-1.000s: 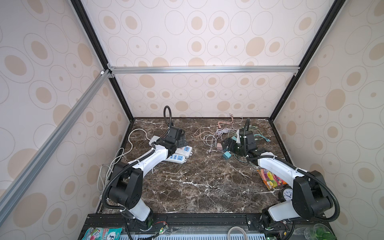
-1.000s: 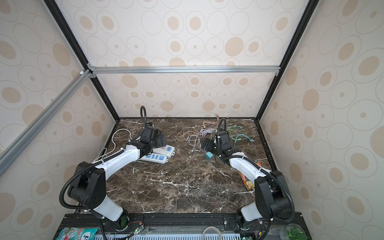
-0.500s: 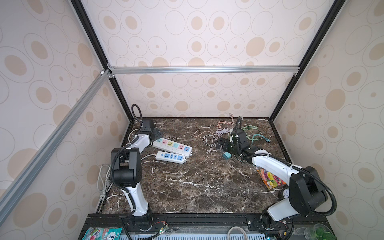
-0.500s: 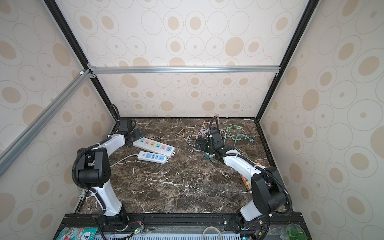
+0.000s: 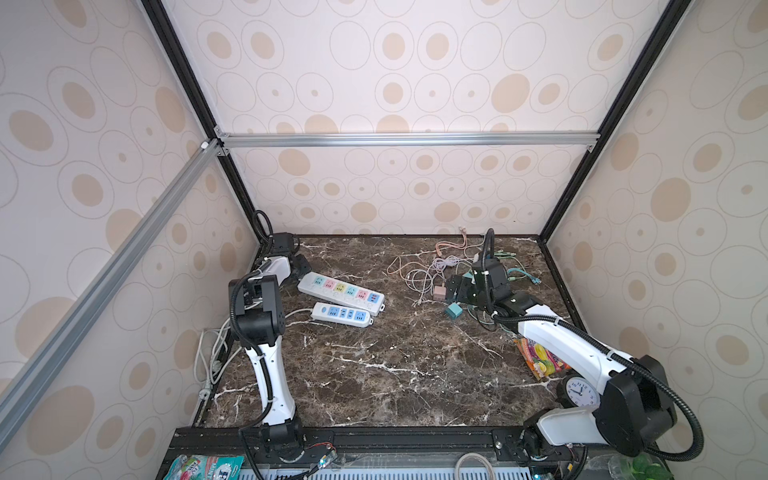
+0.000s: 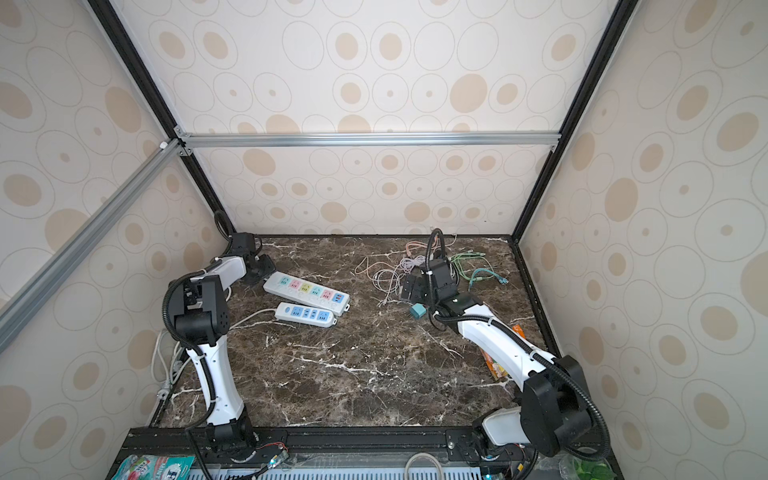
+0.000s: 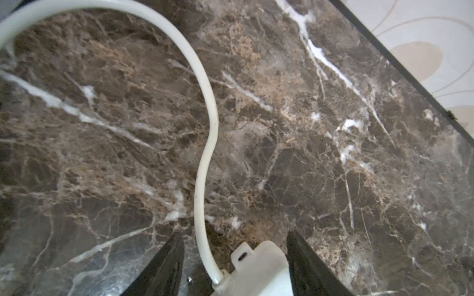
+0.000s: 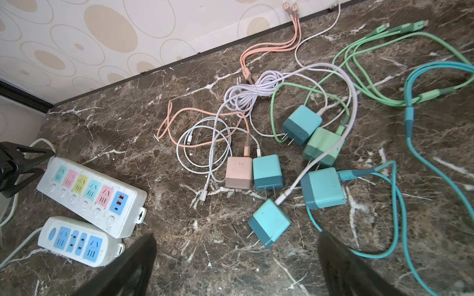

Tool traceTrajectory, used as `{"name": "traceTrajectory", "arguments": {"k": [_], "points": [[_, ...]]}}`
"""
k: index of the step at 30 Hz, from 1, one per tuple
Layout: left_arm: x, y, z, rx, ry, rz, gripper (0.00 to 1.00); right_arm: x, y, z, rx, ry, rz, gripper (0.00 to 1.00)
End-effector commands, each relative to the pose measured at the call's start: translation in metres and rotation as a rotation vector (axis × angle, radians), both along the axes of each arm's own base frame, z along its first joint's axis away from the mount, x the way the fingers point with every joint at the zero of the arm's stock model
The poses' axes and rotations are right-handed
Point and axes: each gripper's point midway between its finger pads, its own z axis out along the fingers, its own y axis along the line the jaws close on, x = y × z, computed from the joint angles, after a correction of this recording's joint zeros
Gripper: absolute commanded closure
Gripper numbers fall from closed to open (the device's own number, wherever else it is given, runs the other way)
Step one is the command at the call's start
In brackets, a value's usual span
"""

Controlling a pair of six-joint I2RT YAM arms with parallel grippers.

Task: Insert the plug

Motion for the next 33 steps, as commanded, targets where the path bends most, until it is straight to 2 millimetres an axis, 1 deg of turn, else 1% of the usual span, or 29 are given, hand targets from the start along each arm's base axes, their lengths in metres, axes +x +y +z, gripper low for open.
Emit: {"name": "traceTrajectory", "arguments": {"k": [1, 4, 8, 13, 18, 24, 26, 27, 28, 29, 30, 33], "points": [[-0.004, 0.013, -0.002, 0.035, 0.046, 0.063, 0.39, -0.009, -0.009, -0.005, -0.050, 0.015, -0.007, 0.00], [-0.009, 0.014, -0.005, 0.037, 0.056, 0.072, 0.43, -0.010, -0.009, -0.010, -0.064, 0.029, 0.001, 0.00], [-0.013, 0.017, -0.007, 0.050, 0.059, 0.078, 0.44, -0.010, -0.008, -0.013, -0.076, 0.041, 0.014, 0.00], [-0.013, 0.017, -0.014, 0.048, 0.075, 0.069, 0.52, -0.008, -0.003, -0.014, -0.075, 0.052, 0.034, 0.00], [-0.020, 0.017, -0.025, 0.042, 0.093, 0.082, 0.59, -0.006, 0.000, -0.015, -0.070, 0.061, 0.048, 0.00], [-0.029, 0.014, -0.036, 0.024, 0.105, 0.069, 0.72, -0.006, 0.003, -0.015, -0.070, 0.067, 0.066, 0.00], [-0.032, 0.012, -0.037, 0.017, 0.107, 0.061, 0.78, -0.006, 0.004, -0.016, -0.072, 0.068, 0.070, 0.00], [-0.033, 0.010, -0.037, 0.012, 0.107, 0.058, 0.82, -0.006, 0.004, -0.016, -0.075, 0.070, 0.072, 0.00], [-0.035, 0.008, -0.036, 0.002, 0.100, 0.053, 0.88, -0.006, 0.004, -0.017, -0.074, 0.073, 0.074, 0.00], [-0.039, 0.006, -0.035, -0.008, 0.095, 0.057, 0.97, -0.006, 0.004, -0.017, -0.073, 0.074, 0.074, 0.00], [-0.043, 0.005, -0.033, -0.014, 0.087, 0.067, 1.00, -0.006, 0.005, -0.017, -0.070, 0.073, 0.075, 0.00], [-0.060, 0.001, -0.026, -0.033, 0.052, 0.087, 1.00, -0.005, 0.007, -0.020, -0.051, 0.071, 0.073, 0.00]]}}
